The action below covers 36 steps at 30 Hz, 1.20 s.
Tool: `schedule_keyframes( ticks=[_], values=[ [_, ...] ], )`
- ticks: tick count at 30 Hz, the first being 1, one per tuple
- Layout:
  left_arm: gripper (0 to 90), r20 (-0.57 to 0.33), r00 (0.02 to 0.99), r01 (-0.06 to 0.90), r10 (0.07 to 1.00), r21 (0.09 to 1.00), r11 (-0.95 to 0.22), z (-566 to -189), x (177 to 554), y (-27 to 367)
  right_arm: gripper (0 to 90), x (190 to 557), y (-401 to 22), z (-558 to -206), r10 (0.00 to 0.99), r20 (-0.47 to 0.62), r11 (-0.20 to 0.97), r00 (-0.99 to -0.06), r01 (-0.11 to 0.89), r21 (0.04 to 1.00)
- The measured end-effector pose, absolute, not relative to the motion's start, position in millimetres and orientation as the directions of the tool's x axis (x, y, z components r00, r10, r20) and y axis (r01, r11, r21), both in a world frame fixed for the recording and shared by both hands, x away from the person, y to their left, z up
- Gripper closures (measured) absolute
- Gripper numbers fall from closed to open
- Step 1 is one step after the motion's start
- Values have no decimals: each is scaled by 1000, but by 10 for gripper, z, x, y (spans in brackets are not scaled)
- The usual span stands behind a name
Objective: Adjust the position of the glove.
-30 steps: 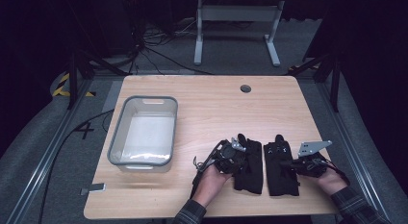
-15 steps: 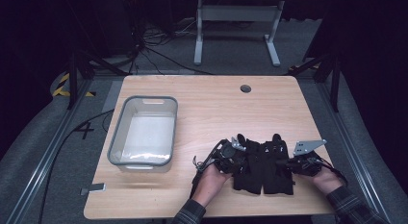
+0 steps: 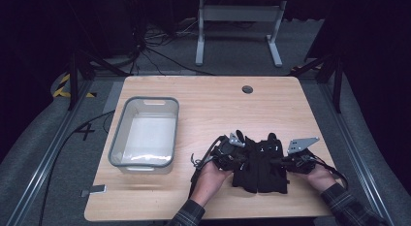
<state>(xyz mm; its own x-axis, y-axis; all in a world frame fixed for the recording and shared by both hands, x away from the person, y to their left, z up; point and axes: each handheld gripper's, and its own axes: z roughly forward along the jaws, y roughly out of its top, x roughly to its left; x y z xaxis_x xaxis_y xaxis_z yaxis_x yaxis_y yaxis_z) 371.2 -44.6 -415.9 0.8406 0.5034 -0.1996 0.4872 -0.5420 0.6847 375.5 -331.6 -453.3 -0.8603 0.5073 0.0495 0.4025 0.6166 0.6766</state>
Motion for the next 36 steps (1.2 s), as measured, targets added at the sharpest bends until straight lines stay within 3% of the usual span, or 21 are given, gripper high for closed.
schedule_keyframes(
  ticks=[27, 36],
  values=[
    [809, -185, 867, 449, 463, 693, -564, -4107, 3896, -871, 900, 3914, -3046, -4540, 470, 47, 629, -882, 372, 682],
    [805, -187, 871, 448, 454, 682, -578, -4174, 3892, -976, 900, 3900, -3464, -4403, 545, 51, 561, -837, 409, 720]
  ],
)
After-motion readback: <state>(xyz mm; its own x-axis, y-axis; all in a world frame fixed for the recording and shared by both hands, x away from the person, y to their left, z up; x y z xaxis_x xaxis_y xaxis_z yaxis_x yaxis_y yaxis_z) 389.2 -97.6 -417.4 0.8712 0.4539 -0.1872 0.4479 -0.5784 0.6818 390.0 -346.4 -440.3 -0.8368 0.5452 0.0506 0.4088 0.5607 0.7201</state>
